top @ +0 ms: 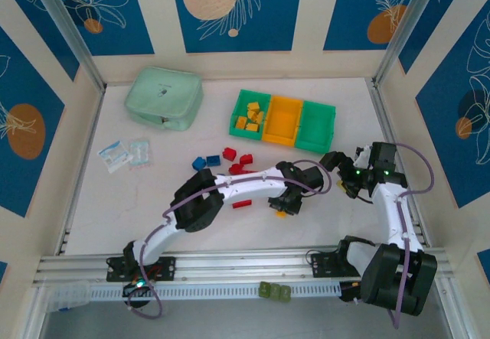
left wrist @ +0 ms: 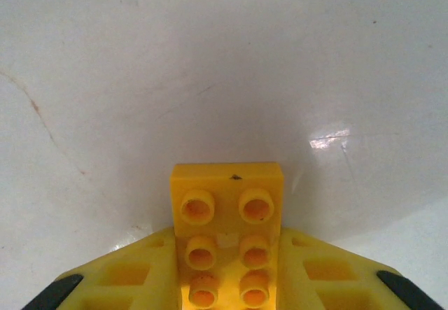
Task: Sort the legos into containers by color
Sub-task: Pick up the lego from the middle-left of the table.
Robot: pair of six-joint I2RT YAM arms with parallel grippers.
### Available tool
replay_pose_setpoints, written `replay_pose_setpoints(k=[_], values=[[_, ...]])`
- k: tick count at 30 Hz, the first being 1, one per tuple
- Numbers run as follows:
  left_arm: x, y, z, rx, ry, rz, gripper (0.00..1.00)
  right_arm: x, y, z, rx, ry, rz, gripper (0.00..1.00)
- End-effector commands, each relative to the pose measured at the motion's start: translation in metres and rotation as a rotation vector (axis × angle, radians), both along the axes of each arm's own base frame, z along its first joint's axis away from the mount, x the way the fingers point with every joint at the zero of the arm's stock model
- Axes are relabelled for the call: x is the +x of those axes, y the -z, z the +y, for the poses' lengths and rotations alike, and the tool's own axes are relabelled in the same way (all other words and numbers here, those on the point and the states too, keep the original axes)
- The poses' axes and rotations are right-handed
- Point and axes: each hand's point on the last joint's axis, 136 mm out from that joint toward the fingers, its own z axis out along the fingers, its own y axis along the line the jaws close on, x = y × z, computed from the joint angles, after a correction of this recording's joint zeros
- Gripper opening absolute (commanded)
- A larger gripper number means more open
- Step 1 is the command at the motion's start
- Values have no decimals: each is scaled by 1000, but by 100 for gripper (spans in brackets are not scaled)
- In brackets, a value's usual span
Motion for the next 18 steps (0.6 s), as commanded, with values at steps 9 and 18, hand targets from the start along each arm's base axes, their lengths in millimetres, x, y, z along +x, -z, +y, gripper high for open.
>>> replay_pose_setpoints(k=[9, 18], values=[[91, -131, 53, -165, -92, -277, 36, 1, -5, 20, -6, -88, -17, 99], [220, -162, 99, -255, -174, -416, 35, 7, 1, 70, -29, -220, 1, 99]])
